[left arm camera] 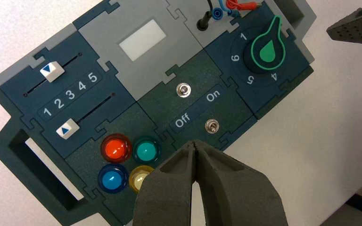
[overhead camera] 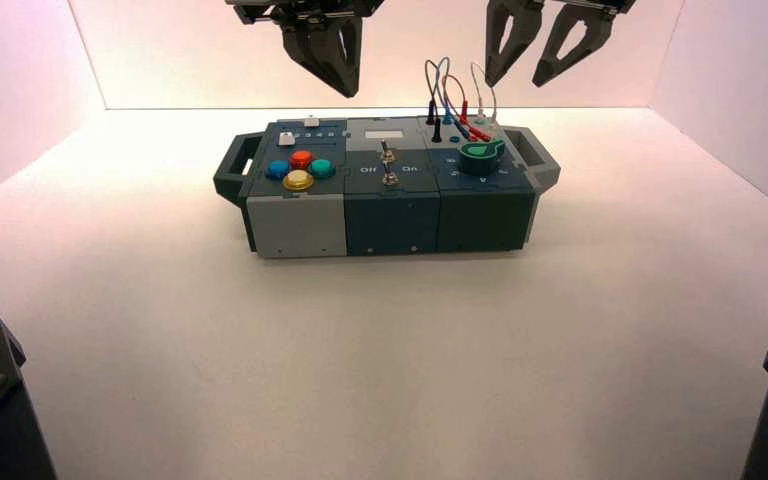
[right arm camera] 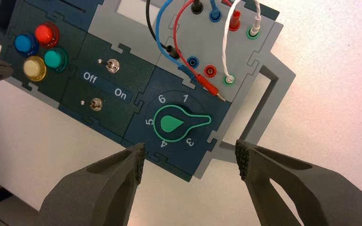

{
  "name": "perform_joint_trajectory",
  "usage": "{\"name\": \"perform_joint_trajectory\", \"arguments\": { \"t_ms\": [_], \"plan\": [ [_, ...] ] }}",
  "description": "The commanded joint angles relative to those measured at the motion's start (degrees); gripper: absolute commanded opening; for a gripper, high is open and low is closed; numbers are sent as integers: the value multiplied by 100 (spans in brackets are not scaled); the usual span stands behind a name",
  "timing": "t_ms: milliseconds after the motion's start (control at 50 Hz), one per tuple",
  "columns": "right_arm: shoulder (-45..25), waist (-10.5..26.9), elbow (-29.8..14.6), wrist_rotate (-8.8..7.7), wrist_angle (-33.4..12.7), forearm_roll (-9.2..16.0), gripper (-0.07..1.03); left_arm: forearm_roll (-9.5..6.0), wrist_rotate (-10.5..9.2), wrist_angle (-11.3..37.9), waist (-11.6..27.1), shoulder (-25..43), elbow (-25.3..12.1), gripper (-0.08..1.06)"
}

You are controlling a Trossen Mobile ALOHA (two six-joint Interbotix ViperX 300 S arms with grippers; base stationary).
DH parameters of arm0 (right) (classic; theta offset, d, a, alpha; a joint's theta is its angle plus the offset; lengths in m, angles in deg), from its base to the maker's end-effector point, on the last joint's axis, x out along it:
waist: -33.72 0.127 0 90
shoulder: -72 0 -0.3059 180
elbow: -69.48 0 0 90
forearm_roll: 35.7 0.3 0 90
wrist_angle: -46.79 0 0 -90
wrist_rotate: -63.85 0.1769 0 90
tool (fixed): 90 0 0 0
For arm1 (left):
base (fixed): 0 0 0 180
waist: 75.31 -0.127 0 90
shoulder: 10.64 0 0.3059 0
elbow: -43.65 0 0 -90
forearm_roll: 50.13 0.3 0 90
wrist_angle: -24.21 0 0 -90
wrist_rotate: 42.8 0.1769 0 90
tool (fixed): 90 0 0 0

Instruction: Close right gripper.

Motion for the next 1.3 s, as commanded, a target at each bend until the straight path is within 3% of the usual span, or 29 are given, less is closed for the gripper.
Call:
{"name": "perform_joint_trajectory", "arguments": {
  "t_ms": [20, 1140, 1300],
  "plan": [
    [185, 9, -114, -9, 26, 9, 99, 0, 26, -26, 9, -123, -79, -3],
    [237, -9, -114, -9, 18, 18, 99, 18, 26, -26, 9, -123, -114, -3],
    [264, -9, -123, -9, 35, 18, 89, 9, 26, -26, 9, -97, -123, -3]
  ]
}}
